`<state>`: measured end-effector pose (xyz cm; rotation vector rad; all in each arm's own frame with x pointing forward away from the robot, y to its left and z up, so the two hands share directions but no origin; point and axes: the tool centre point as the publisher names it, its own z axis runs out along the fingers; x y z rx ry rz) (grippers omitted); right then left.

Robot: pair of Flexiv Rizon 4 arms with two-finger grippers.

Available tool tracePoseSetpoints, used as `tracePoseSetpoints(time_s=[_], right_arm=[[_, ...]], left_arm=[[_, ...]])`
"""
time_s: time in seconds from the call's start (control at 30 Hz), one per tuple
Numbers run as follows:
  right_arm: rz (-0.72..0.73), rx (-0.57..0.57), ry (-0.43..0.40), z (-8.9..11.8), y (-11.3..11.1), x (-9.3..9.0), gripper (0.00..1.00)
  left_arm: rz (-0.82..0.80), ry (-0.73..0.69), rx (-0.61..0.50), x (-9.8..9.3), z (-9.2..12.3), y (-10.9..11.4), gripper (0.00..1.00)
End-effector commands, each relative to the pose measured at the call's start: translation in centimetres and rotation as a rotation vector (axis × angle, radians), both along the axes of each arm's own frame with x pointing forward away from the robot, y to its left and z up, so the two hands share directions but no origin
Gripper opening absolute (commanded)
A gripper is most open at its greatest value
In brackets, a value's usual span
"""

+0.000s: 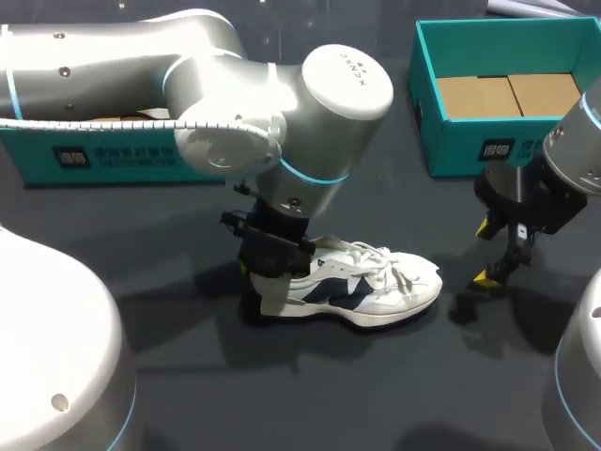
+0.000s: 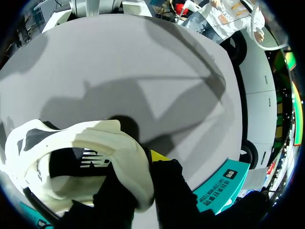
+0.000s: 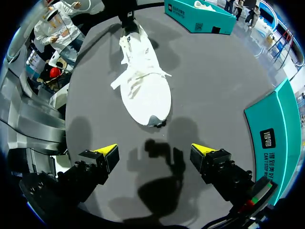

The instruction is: Take the shoe out of the shoebox, open the shoe tongue, remove and reinsert the insole, then place the shoe into the shoebox

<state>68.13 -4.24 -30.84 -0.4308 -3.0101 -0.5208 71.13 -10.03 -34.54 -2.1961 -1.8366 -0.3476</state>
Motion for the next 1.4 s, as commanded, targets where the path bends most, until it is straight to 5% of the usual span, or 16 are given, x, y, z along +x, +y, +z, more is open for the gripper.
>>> tracePoseSetpoints(time_s=[0.03, 0.87, 0.9, 1.0, 1.23, 1.4], right_arm=[[-0.001, -0.002, -0.002, 0.0, 0.0, -0.1, 1.00], [-0.001, -0.002, -0.002, 0.0, 0.0, -0.1, 1.00], [-0.001, -0.002, -0.002, 0.0, 0.0, -0.1, 1.00], [-0.001, -0.002, -0.002, 0.0, 0.0, -0.1, 1.00], [-0.001, -0.002, -0.002, 0.0, 0.0, -0.1, 1.00], [-0.001, -0.002, -0.002, 0.0, 0.0, -0.1, 1.00]], left_arm=[[-0.002, 0.001, 0.043, 0.0, -0.4, -1.2, 0.00], [0.018, 0.006, 0.080, -0.2, -2.1, -1.2, 0.01], [0.018, 0.008, 0.079, -0.2, -2.2, -1.1, 0.16], [0.022, 0.019, 0.072, -0.5, -2.2, -1.0, 0.33], [0.030, 0.025, 0.040, -0.9, -1.7, -0.9, 1.00], [0.033, 0.055, -0.081, -1.4, 1.3, -0.5, 1.00]])
